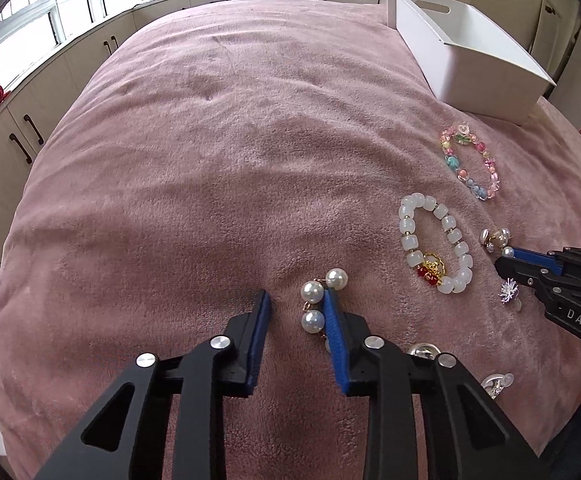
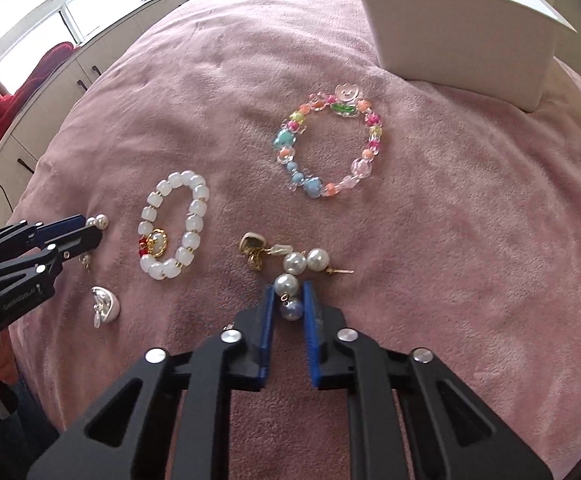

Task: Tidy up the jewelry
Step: 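Grasp the pearl drop earring with the left tool while the right tool grasps another pearl earring, then carry both held pearl earrings over the white tray with both tools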

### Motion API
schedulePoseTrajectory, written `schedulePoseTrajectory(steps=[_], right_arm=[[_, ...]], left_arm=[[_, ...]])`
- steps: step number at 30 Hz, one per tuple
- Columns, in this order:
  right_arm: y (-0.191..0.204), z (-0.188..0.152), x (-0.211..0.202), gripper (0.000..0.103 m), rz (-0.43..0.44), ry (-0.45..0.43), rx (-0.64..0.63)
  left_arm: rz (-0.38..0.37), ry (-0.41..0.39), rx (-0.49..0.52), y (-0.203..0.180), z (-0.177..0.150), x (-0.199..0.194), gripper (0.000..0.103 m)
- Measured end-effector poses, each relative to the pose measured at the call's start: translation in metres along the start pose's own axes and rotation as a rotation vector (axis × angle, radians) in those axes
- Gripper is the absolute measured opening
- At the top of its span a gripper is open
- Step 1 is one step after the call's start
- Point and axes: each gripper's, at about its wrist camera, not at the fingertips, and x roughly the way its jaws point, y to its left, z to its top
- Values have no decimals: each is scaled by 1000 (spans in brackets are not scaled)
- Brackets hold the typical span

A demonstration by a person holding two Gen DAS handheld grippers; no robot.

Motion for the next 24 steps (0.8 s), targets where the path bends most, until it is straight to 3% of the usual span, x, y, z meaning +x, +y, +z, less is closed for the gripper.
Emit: schedulePoseTrajectory(steps=[2, 13, 19, 24], right_arm=[[-2, -2, -4, 12, 24, -5, 20], [-4, 1, -56, 12, 84, -128, 64], [-15, 27, -100, 12, 121, -238, 103], [-24, 57, -126, 12, 101, -315, 89]], left_arm=[[-16, 4, -3, 1, -3, -2, 16], [-89, -56, -8, -6, -3, -38, 16], [-135, -116, 15, -22, 30, -68, 16], [-171, -179, 53, -46, 72, -88, 16]])
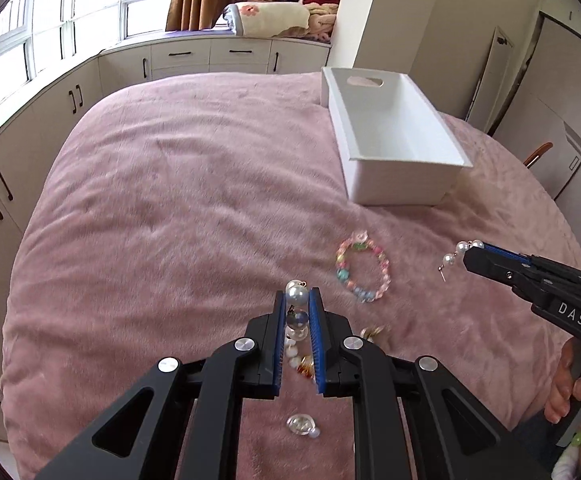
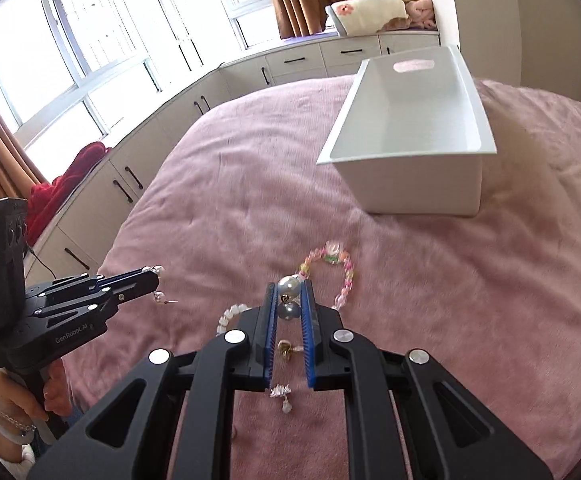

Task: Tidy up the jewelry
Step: 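Carry both held pearl earrings over the white tray with both tools, then open both tools to drop the pearl earrings into the white tray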

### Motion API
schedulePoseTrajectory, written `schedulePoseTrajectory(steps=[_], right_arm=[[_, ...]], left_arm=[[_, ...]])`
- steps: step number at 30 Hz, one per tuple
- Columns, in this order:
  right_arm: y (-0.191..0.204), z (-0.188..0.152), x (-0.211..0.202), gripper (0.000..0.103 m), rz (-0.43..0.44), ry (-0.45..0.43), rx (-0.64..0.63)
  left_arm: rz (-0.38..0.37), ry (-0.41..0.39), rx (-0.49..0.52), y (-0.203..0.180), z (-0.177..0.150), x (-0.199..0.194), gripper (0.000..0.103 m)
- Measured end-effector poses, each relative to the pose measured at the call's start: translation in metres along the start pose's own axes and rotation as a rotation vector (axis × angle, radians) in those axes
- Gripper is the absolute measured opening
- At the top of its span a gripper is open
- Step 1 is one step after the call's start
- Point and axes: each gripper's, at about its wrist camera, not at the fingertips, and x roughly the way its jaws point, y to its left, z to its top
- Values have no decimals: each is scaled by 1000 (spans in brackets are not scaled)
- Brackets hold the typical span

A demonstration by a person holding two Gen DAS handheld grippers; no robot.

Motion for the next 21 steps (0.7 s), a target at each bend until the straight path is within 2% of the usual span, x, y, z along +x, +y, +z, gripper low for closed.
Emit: schedulePoseTrajectory(steps=[6, 10, 16, 21], right_arm=[[-10, 45, -12, 12, -38, -68, -26], [-22, 78, -14, 12, -69, -105, -34], [-49, 126, -2, 12, -131, -112, -29], [-81, 153, 22, 12, -151, -79, 16]], left_arm=[[-31, -71, 92, -38, 60, -6, 16], [-60, -96, 118, -57, 99, 1, 16], [-124, -57, 139, -82, 155, 43, 16], [-159, -18, 125, -93, 195, 89, 16]])
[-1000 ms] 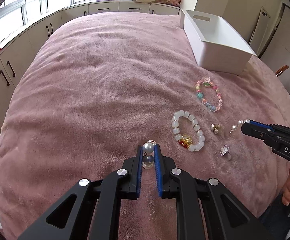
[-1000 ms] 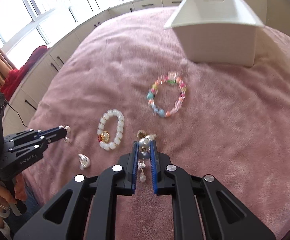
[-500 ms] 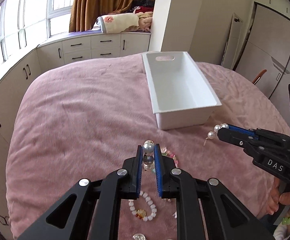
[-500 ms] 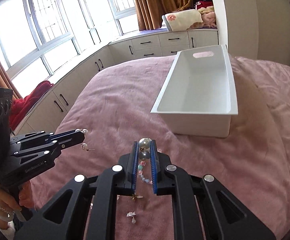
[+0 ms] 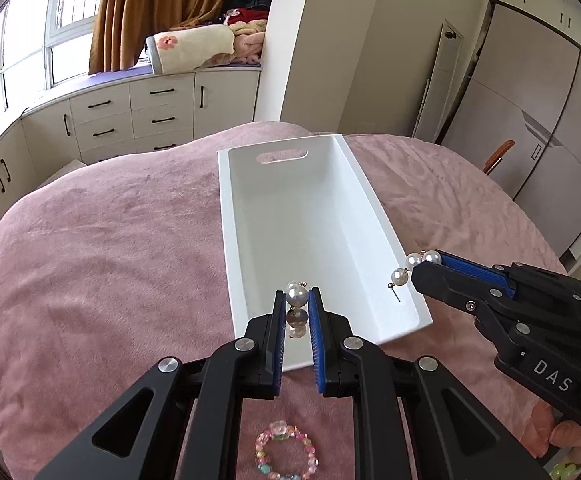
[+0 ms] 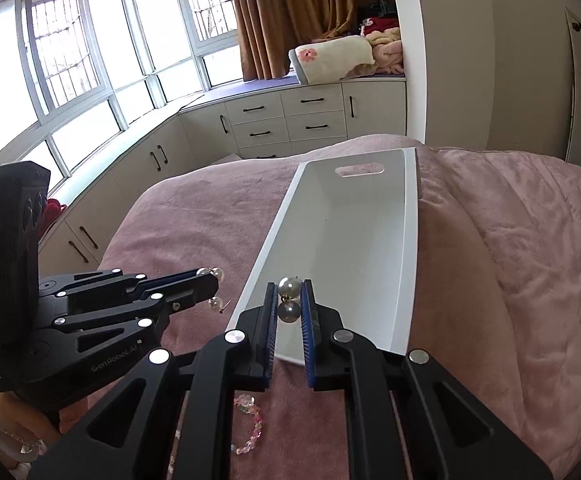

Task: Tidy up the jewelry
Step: 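Open both tools to drop the pearl earrings into the white tray, then move both tools back toward the remaining jewelry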

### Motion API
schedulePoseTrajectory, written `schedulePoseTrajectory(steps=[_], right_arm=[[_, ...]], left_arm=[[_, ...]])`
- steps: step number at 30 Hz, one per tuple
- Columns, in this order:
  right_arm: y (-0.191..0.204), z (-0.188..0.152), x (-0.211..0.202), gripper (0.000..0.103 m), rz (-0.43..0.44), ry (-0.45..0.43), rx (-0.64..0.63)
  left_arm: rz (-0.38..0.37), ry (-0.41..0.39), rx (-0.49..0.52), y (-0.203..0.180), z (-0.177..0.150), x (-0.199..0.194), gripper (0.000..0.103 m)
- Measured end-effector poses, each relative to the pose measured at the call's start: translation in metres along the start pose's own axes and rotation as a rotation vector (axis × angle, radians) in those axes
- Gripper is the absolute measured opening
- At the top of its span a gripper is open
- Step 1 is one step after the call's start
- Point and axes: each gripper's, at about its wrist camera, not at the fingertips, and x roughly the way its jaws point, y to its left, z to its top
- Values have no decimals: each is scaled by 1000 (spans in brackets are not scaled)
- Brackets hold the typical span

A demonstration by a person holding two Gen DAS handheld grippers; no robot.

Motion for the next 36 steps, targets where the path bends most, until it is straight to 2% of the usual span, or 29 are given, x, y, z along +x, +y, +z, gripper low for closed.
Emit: schedulePoseTrajectory(steps=[3, 12, 13, 15, 16, 19, 20, 21, 24, 28, 32, 36], right_arm=[[-12, 8, 18, 12, -18, 25, 0], [-37, 8, 60, 14, -6, 106, 36], [-38, 6, 61, 14, -11, 104, 36], [-40, 6, 62, 14, -6, 107, 42], [-41, 5, 63, 15, -4, 108, 45], [-41, 4, 58, 35, -14, 91, 46], [-40, 4, 54, 46, -11, 77, 49], [-40, 4, 50, 48, -2, 64, 48], [-35, 7, 37, 48, 10, 40, 39], [-21, 7, 16, 49, 20, 2, 6], [-1, 2, -11, 52, 30, -38, -32], [20, -4, -41, 63, 45, -86, -63]], left_arm=[[-10, 34, -38, 5, 14, 29, 16], [82, 99, -15, 6, 17, 89, 19], [84, 101, -23, 7, 15, 91, 22], [87, 88, -35, 8, 13, 92, 40], [87, 82, -35, 8, 12, 91, 42], [86, 72, -28, 8, 11, 88, 51], [87, 64, -27, 7, 11, 85, 53], [86, 54, -31, 8, 12, 80, 53], [81, 12, -33, 9, 14, 60, 59], [86, -35, 7, 5, 14, 25, 59], [99, -76, 47, 1, 9, -13, 68], [107, -118, 60, 1, -1, -52, 74]])
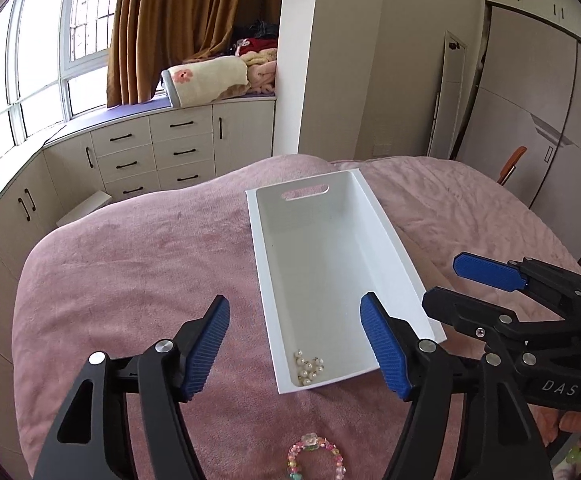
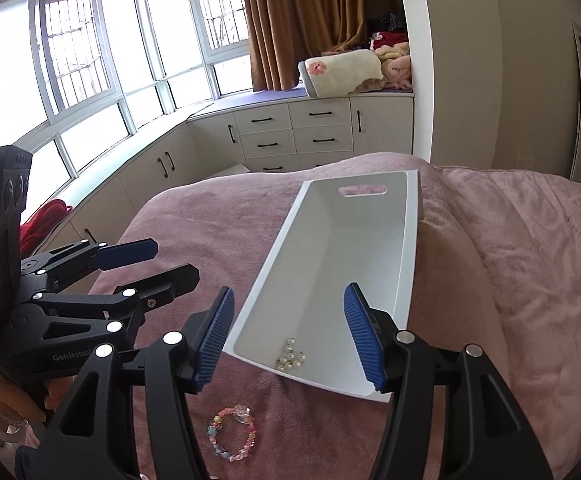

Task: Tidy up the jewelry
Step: 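Move both tools back toward the remaining jewelry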

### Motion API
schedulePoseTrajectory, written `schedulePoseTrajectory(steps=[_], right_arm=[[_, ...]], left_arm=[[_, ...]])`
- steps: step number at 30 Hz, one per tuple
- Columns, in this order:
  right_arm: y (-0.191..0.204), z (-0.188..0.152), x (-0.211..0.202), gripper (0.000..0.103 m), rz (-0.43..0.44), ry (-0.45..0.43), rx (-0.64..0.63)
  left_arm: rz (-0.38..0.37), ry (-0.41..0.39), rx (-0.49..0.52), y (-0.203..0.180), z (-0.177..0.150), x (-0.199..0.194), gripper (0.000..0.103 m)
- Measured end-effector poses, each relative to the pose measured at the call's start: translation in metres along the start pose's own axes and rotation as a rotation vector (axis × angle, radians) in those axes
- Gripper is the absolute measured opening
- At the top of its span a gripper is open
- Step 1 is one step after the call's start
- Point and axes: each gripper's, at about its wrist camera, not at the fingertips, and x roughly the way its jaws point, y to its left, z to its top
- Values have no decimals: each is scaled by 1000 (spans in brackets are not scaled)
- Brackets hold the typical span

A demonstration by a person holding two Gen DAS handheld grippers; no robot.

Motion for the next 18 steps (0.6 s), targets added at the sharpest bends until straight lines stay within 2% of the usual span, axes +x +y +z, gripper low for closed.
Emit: schedulePoseTrajectory(steps=[1, 3, 5, 8, 10, 15, 18], right_arm=[[6, -2, -7, 65, 0, -10, -13], [18, -5, -19, 76, 6, -24, -34], [28, -12, -29, 80, 19, -28, -49], [45, -27, -39, 81, 30, -16, -75], [54, -39, -45, 89, 37, -11, -87], [75, -79, -44, 95, 49, 31, -137], [81, -104, -32, 95, 69, 95, -121]], left_arm=[[8, -11, -5, 2, -4, -10, 76], [29, -27, -22, 7, -13, -27, 80], [31, -36, -36, 12, -26, -44, 81], [48, -39, -37, 16, -50, -66, 87], [62, -34, -37, 20, -70, -78, 93], [62, 39, -72, 35, -127, -92, 93], [85, 78, -64, 41, -157, -94, 93]])
